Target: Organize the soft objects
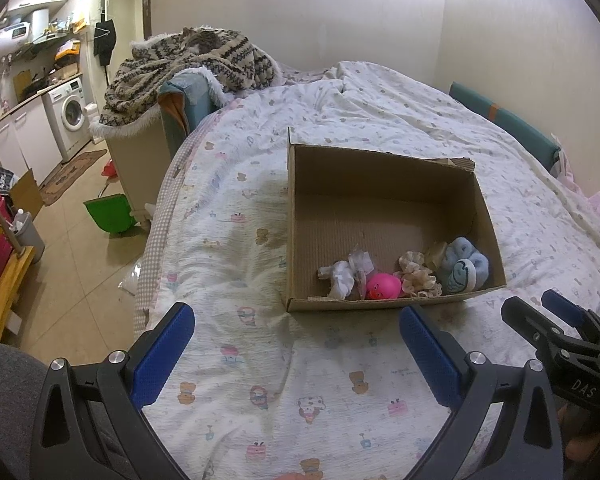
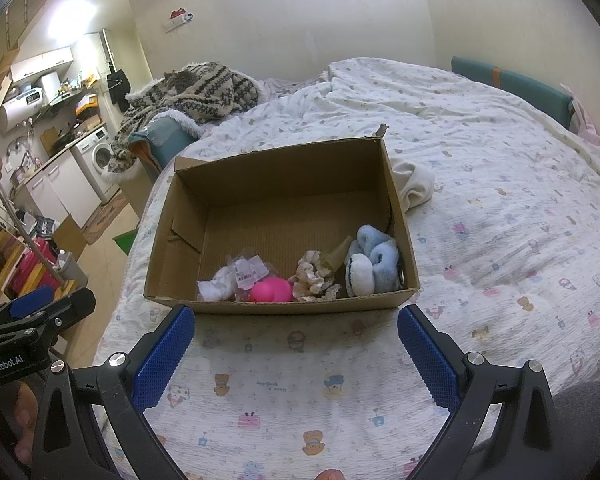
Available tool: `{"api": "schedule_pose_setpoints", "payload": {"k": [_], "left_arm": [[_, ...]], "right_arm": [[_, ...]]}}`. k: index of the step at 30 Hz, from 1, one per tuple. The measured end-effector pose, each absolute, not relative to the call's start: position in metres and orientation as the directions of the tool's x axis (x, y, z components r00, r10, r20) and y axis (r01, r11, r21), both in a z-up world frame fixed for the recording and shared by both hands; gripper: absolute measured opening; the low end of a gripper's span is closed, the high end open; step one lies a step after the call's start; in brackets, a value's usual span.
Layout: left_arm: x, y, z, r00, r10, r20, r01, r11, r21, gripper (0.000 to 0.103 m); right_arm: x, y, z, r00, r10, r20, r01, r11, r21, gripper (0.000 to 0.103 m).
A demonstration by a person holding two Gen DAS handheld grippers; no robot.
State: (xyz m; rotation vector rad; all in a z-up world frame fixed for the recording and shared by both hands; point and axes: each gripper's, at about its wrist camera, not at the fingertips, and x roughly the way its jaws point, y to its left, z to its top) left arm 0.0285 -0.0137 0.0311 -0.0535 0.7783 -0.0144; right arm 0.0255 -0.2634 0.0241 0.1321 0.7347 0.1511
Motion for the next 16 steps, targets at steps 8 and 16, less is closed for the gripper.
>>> {"api": "schedule_pose_setpoints", "payload": {"k": [8,16], "left_arm": [[0.0283,-0.0147,0.0304,0.712,-0.034,-0.702,-0.005,0.999,-0.054,0.102],[0.0287,-0.0155,0.0304,0.711,-0.035,-0.702,-0.002,0.999,-0.051,0.102]], "right_arm": [[0.0272,-0.2657,0.0216,0.729,0.179,-0.661,-0.084,0.981,0.173,0.103],[0.0263,-0.2651,0.0223,0.731,0.178,-0.659,-0.083,0.981,0.173,0.103]]}}
